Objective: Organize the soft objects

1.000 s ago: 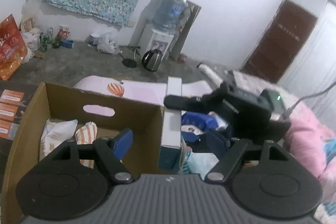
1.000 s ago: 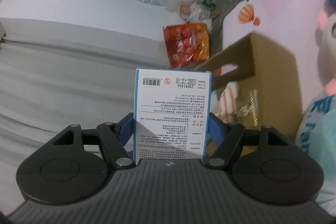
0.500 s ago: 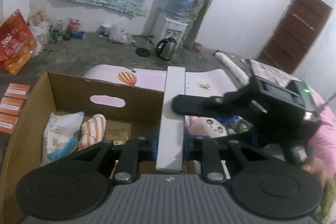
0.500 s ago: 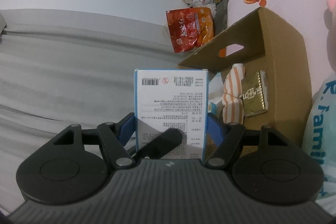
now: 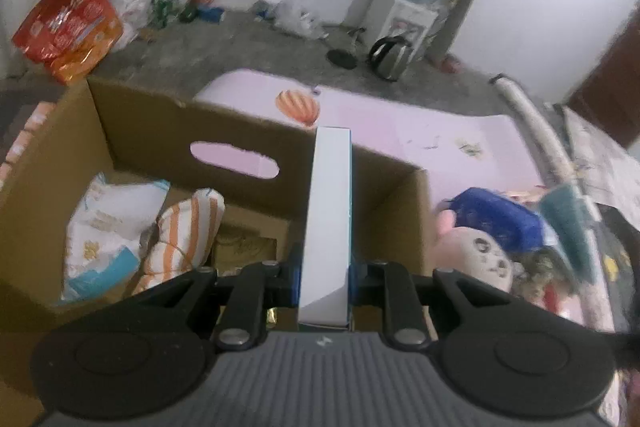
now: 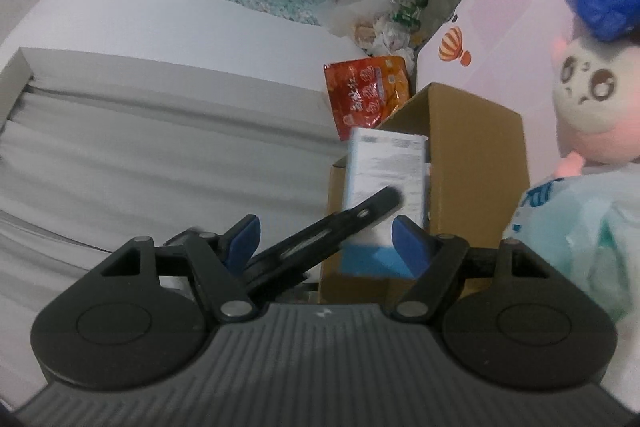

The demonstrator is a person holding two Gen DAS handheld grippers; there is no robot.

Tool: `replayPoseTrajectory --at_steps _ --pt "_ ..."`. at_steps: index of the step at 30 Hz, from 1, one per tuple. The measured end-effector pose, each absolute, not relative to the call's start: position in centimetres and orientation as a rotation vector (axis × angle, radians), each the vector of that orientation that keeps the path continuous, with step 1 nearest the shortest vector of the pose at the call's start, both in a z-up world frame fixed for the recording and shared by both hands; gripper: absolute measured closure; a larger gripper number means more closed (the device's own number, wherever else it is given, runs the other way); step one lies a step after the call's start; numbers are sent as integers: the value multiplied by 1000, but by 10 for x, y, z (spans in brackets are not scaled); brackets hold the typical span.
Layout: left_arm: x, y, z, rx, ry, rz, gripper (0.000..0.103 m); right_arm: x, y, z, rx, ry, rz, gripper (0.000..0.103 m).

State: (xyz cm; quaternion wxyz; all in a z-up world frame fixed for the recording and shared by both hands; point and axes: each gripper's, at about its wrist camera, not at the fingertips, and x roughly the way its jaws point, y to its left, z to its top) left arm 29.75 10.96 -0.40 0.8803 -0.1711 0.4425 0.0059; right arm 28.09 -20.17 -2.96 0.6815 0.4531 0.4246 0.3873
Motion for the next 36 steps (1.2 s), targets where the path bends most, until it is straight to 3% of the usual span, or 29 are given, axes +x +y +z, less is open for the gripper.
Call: replayPoseTrajectory --at_steps 14,21,28,36 --pt "319 93 -50 -332 1012 43 77 270 -251 -55 1069 944 813 29" --pt "308 101 -35 -372 979 46 61 261 -267 -56 1075 924 797 27" --pt "285 97 -4 -383 930 49 35 243 -282 -40 1058 884 797 25" --pt "225 91 57 -381 816 -37 12 197 -323 -14 976 802 735 20"
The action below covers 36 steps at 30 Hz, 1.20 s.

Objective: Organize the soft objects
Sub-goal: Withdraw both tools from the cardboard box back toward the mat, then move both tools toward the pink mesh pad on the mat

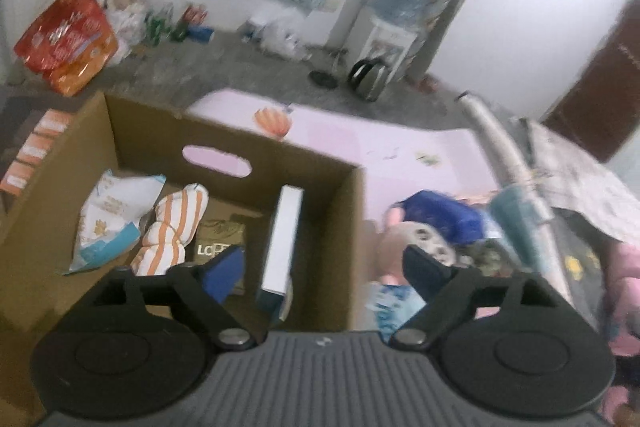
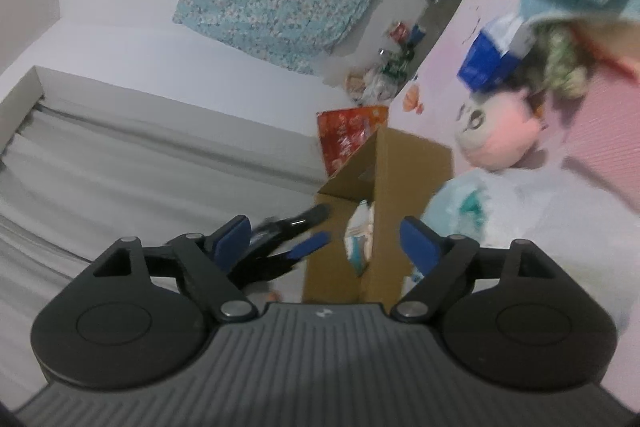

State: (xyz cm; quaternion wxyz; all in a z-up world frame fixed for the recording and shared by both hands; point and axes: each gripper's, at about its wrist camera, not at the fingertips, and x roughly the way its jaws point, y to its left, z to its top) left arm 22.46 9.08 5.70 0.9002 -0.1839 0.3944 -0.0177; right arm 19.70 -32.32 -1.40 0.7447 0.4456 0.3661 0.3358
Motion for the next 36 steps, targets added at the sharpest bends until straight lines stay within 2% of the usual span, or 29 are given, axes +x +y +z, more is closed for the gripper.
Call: replayPoseTrajectory --at_steps 7,13,25,36 --pt "166 73 93 -351 727 -124 5 143 -376 -6 921 718 647 17" --pt "124 41 103 -264 688 -189 3 99 -400 -29 911 700 580 16" --pt "77 -29 72 -207 699 -375 0 50 -416 -97 1004 724 496 16" --pt "92 -93 44 -182 767 -426 0 47 -433 -113 973 714 451 16"
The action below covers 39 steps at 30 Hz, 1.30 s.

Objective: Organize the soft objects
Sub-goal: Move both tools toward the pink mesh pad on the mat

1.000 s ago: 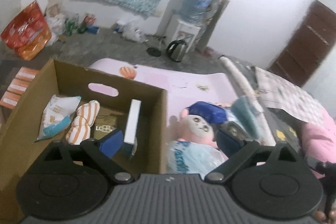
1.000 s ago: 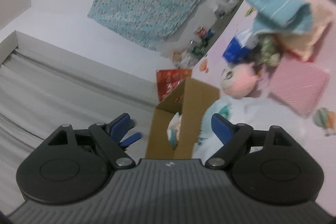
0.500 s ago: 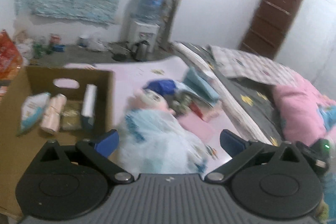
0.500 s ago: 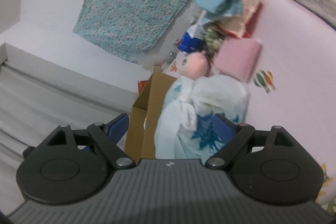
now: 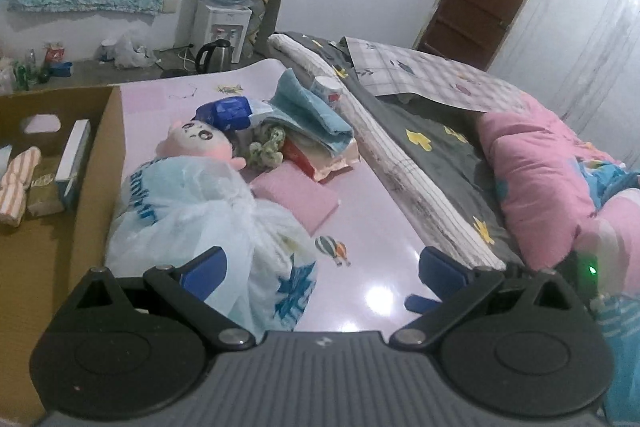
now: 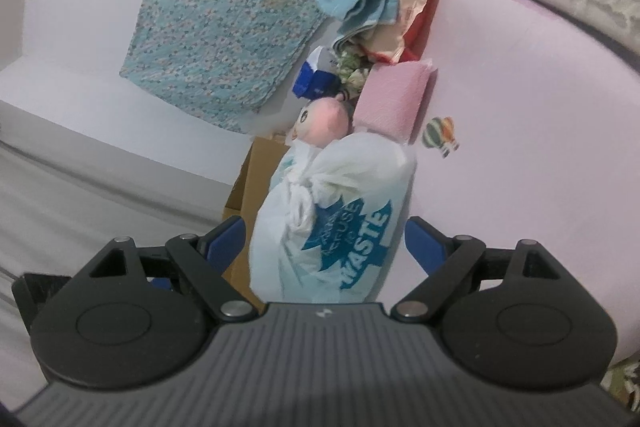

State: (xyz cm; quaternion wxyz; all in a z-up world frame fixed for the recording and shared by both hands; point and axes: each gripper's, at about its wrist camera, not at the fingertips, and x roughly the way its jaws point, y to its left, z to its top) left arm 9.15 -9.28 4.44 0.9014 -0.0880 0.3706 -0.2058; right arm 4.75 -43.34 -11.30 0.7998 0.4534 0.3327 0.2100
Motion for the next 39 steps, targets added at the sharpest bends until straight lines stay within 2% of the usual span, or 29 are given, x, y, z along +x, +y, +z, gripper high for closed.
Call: replayPoseTrajectory --at_steps 6,11,15,16,18,20,29,39 --pt "124 -118 39 -176 780 -388 2 58 -445 -111 902 687 417 16" --pt "159 -138 33 -172 816 -369 10 76 -446 -112 833 671 397 18" --pt "194 -152 19 -209 924 -353 35 94 -441 -114 759 673 381 29" --pt "204 -155 13 -217 952 -340 39 99 -440 -116 746 679 380 32" --pt "222 -160 2 -227 991 -323 41 108 -438 -118 724 692 378 40" --pt "239 -164 -9 -235 1029 -307 42 119 -436 -118 702 700 379 43" --pt "299 -164 -44 -271 1120 -197 37 184 -432 -102 508 707 379 42" --pt "339 -162 -75 -329 1210 -160 25 256 -405 -120 310 813 402 38"
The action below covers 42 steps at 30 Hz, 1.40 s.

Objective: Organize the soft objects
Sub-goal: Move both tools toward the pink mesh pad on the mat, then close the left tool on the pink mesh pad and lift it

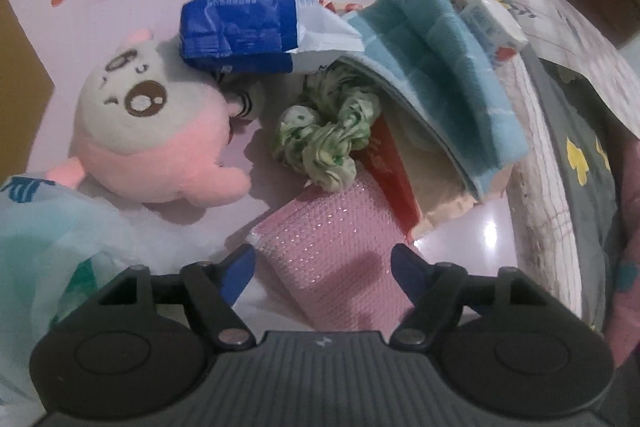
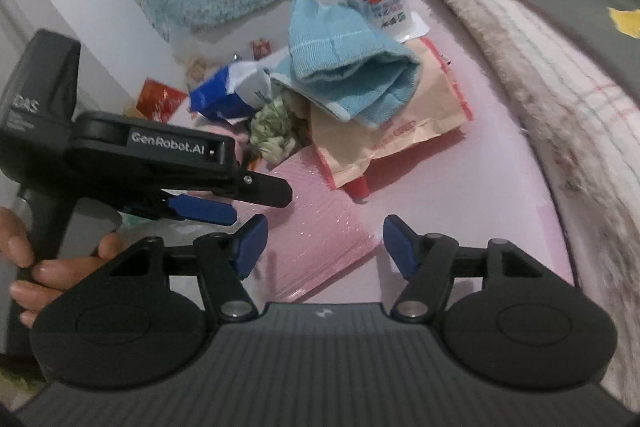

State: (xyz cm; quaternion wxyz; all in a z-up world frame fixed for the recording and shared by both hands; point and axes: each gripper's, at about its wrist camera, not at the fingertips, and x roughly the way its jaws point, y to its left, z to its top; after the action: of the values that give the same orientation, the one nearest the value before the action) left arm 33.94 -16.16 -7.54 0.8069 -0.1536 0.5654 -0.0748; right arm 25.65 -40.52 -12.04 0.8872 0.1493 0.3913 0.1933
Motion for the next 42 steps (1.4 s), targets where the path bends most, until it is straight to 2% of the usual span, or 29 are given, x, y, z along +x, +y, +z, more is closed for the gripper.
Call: replayPoseTrajectory --at_steps 4,11,13,17,23,31,37,41,42 --pt "348 -162 -80 -362 1220 -173 18 268 -399 -134 301 843 428 38" --pt "346 -165 -83 -375 1224 -211 14 258 -402 -137 389 861 497 39" --pt "342 -166 -81 -375 1224 -232 13 249 -405 -134 395 849 501 44" --pt "331 -169 -75 -379 1212 -267 13 231 -419 -132 468 826 492 63" --pt "308 -181 -68 -376 1212 -330 13 198 -440 -125 528 779 485 71" --pt "280 -201 -59 -348 1203 -445 6 138 -448 -120 535 728 468 73" --pt "268 -217 -61 -289 1226 -483 5 111 -437 -122 522 696 484 73" --pt "265 -228 -65 -236 1225 -479 8 108 -429 -126 504 699 485 74" --pt "264 -230 -66 -218 1216 -471 14 109 -427 -127 497 703 480 74"
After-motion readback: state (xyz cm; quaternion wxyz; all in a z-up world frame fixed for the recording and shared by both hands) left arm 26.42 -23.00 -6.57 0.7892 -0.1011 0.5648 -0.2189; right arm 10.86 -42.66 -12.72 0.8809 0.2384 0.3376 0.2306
